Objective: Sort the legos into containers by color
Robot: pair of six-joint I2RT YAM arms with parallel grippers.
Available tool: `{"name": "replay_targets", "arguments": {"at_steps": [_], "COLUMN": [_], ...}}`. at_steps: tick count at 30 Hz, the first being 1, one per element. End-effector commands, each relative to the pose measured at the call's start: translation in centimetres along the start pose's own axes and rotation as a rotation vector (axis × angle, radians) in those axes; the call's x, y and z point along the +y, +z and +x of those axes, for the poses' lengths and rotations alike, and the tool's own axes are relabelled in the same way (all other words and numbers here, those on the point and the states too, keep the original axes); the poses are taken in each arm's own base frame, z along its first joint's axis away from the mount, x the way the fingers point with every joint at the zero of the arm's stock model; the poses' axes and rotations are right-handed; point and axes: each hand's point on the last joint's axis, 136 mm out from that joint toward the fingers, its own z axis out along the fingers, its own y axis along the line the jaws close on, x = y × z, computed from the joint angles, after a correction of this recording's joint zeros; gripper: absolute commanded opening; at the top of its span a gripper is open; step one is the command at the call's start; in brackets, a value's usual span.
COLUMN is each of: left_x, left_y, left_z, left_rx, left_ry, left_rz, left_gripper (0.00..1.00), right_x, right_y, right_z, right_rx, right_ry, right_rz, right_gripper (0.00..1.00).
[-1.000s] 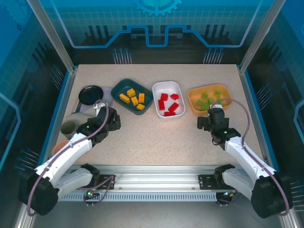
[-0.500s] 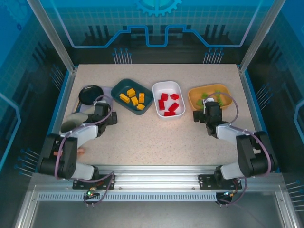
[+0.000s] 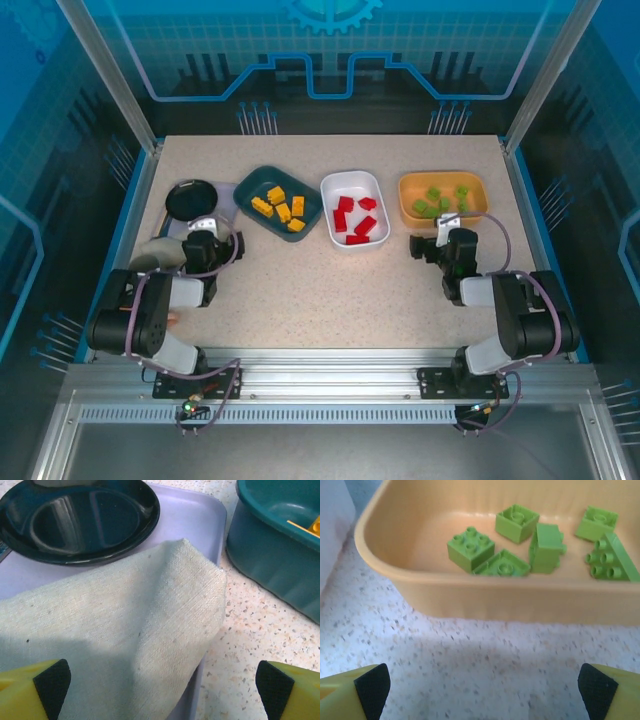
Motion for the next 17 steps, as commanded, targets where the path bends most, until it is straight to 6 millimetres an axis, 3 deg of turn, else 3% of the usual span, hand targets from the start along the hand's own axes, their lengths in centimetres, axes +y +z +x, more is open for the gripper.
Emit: {"name": "replay_targets", "arguments": {"at_steps": [1,17], "left_x": [-1.27,-1.3], "left_y": [0.22,0.17], "left_z": [-3.49,-3.52], "left_rx": [-0.109,-0.108], "left_ry": [0.01,0.009], "left_rz": [0.046,0.048], "left_gripper": [0.99,0.99], "right_x": [0.42,0.87], "right_y": [0.34,0.43], "right_z": [-3.24,-3.27], "right_rx": [-0.095,-0.09], "right_ry": [-0.028,-0.041], "right_rz": [-0.003,-0.022], "right_gripper": [1.0,1.0]}}
